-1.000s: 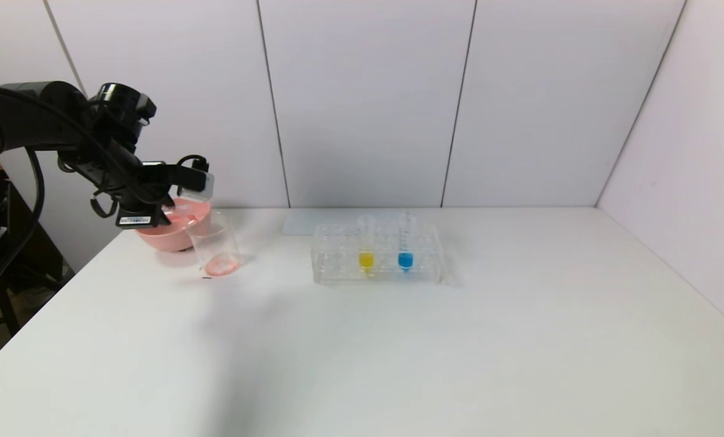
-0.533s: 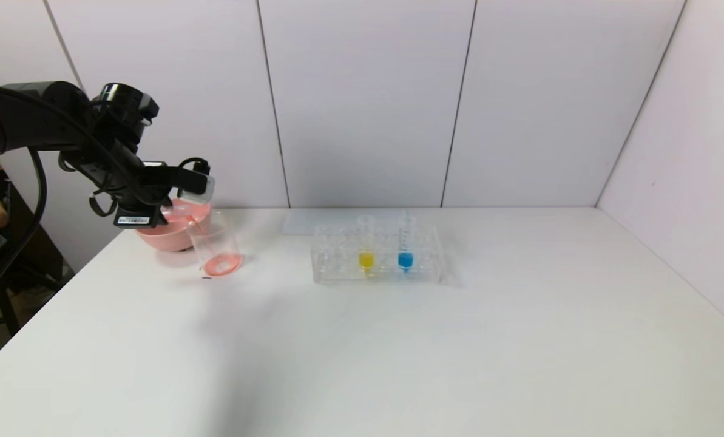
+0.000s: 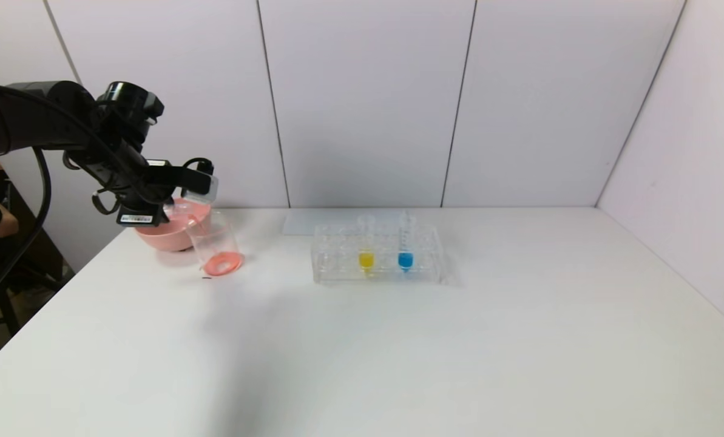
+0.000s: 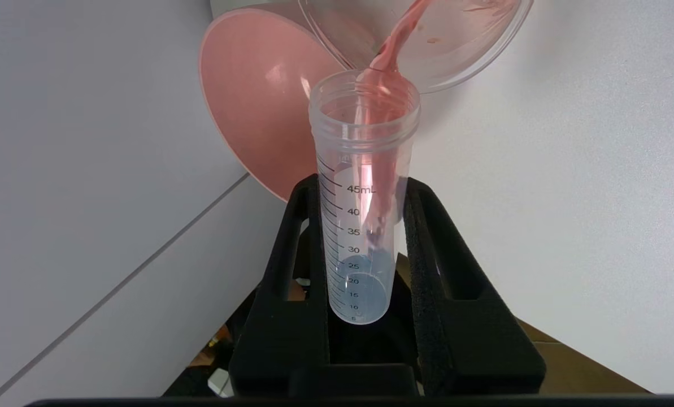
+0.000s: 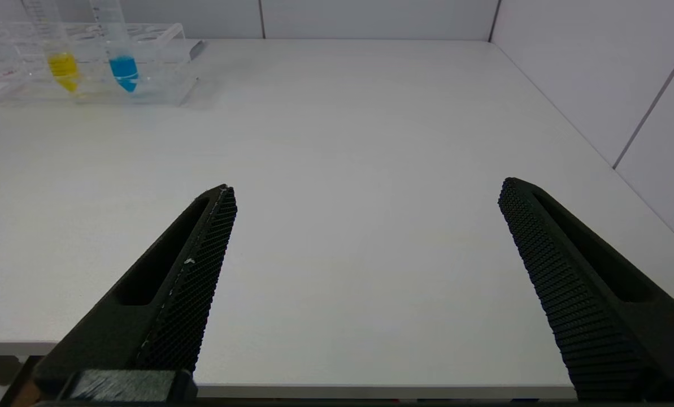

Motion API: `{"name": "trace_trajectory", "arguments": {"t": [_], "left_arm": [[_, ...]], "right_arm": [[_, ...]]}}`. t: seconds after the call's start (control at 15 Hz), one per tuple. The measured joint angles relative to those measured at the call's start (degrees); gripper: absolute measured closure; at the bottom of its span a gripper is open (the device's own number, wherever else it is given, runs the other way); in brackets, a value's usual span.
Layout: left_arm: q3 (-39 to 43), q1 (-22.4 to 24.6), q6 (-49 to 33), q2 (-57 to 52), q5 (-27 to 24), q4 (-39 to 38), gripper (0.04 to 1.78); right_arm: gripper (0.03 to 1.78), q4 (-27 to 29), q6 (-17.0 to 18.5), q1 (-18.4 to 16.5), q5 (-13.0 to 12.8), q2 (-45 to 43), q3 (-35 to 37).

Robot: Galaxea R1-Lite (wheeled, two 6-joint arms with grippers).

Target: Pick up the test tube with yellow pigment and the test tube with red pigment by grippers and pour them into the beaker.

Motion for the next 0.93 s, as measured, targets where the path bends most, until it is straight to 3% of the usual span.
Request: {"name": "trace_trajectory", "arguments": {"t": [0.93], "left_arm": [[0.0,-0.7,0.5,0.1,1.9,-0.5,1.39]], "right_arm": [[0.11,0.0,0.0,0.0,0.0,0.0,0.0]]}}
